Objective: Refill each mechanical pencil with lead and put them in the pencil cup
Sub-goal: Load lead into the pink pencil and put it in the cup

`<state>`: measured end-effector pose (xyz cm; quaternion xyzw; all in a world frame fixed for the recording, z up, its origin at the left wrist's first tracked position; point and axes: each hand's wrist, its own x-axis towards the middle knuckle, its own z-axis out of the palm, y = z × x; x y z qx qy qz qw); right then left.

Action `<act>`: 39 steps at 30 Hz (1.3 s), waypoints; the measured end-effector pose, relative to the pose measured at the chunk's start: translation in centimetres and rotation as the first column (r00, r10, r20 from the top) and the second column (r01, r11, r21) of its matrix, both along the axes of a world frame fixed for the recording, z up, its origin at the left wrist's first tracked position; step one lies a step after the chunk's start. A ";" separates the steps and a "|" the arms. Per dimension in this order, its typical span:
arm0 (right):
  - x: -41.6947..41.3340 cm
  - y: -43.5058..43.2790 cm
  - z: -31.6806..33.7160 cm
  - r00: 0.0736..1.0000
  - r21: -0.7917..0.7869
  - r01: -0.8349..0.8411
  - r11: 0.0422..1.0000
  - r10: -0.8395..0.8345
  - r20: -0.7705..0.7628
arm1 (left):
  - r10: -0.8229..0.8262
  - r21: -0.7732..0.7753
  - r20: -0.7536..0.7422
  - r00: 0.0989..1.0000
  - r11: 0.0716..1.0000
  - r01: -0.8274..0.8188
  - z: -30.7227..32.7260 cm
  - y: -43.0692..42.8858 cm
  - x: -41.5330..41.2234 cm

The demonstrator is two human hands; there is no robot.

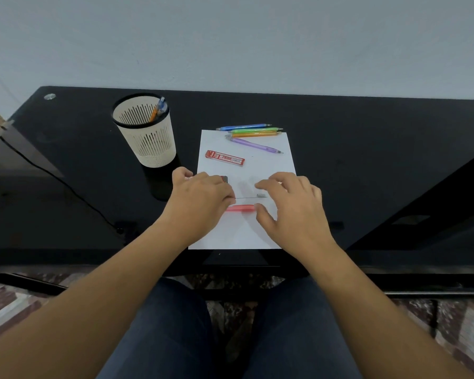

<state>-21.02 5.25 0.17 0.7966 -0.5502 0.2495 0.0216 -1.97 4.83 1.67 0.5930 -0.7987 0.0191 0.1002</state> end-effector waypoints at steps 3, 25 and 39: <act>0.3 -0.2 -0.5 0.998 -0.075 -0.041 0.996 0.037 -0.050 | -0.041 -0.052 0.012 0.999 0.998 0.042 -0.3 0.2 -0.5; -1.1 -0.5 -0.8 0.992 -0.056 0.118 0.991 -0.120 -0.024 | 0.147 -0.030 0.042 0.988 0.989 -0.146 -2.2 0.2 0.3; -0.8 -0.4 -0.5 0.996 -0.066 0.070 0.995 -0.073 -0.043 | 0.126 -0.167 -0.047 0.991 0.977 -0.132 -1.9 0.5 1.4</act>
